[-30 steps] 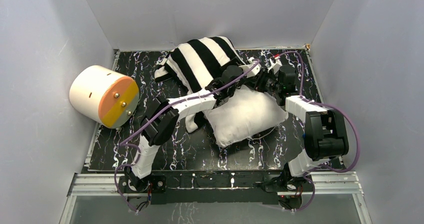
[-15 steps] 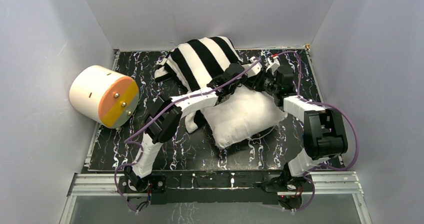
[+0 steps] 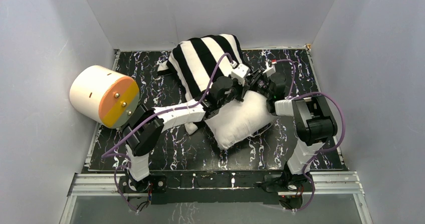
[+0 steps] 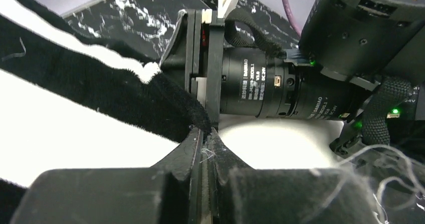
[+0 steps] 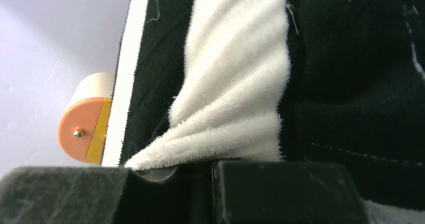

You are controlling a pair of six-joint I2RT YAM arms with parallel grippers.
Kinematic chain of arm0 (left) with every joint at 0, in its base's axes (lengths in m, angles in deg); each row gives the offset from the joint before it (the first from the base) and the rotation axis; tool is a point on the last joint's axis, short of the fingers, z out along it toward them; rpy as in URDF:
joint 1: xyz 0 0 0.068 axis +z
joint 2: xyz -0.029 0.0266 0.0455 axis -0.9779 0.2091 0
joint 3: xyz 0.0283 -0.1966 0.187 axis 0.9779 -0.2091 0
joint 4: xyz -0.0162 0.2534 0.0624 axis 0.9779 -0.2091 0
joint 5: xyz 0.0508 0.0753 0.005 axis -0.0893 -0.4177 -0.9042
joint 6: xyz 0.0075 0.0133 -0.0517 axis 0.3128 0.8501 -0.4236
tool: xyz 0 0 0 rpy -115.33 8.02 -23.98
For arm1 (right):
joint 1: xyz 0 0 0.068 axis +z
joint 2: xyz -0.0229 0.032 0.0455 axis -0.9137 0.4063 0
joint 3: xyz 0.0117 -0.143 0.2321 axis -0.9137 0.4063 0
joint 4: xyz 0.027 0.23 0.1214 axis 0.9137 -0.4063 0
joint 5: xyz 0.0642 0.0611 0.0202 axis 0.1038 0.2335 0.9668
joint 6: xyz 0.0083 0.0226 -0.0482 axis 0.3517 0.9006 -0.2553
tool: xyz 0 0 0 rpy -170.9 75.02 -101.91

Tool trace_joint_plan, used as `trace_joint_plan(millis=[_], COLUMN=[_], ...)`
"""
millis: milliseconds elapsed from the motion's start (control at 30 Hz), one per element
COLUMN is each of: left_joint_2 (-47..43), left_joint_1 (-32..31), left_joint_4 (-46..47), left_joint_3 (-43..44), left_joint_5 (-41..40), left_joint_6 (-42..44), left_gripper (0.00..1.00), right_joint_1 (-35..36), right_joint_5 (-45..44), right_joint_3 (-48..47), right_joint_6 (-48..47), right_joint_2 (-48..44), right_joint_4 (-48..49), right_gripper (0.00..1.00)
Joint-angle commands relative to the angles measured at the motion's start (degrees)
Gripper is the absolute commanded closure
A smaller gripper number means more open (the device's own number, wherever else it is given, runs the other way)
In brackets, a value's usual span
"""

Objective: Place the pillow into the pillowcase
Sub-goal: Stuff the pillow into the pillowcase.

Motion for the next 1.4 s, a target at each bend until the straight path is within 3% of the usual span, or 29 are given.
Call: trace_joint_plan(millis=[0,133,167,200,333,633,767,967,1167,1367], left_joint_2=[-5.4,-6.6,-7.3,-10.9,-14.8,-21.0,-21.1,-17.2,-16.4,-15.9], left_joint_1=[-2.5,-0.2,0.1,1.1,3.9,10.2,12.2,14.5,15.0,15.0], left_joint_4=[4.3,-1.1,-4.4,-13.5,-22.0,-27.9,-26.3,-24.6,-22.9,-21.1], left_joint_3=[-3.9,-3.6,-2.9,0.3,1.8,-5.4,-7.6,-7.7,-7.9,-10.2], left_joint_5=[11.1,9.2,7.4,-0.3,-4.4,-5.8,-5.4,-5.0,-0.5,2.4], left_joint_6=[-8.9,-7.0,-5.8,-0.8,1.4,7.8,9.8,12.1,13.8,17.0], left_gripper=[1.0,1.0,0.95,0.7,0.55,0.43,0.41,0.4,0.5,0.43], right_joint_1=[1.5,1.2,0.9,0.0,-0.2,-0.1,1.3,7.6,12.5,13.8], right_joint_5=[-7.0,-5.8,-5.4,-5.7,-5.7,-3.9,-2.0,-7.6,-10.8,-10.3], right_joint_3=[1.6,0.1,0.0,-1.4,-6.1,-14.7,-14.8,-15.8,-14.0,-12.1], right_joint_6=[-0.4,-7.6,-9.7,-19.2,-29.4,-38.9,-38.7,-38.4,-36.9,-35.5], right_joint_2=[3.7,1.4,-0.1,-7.8,-14.4,-24.3,-28.2,-28.5,-24.8,-20.5], right_joint_4=[8.5,-1.3,-4.8,-22.2,-41.7,-64.0,-64.2,-65.0,-59.6,-54.2], right_gripper=[0.82,0.77,0.74,0.56,0.42,0.31,0.3,0.3,0.35,0.37])
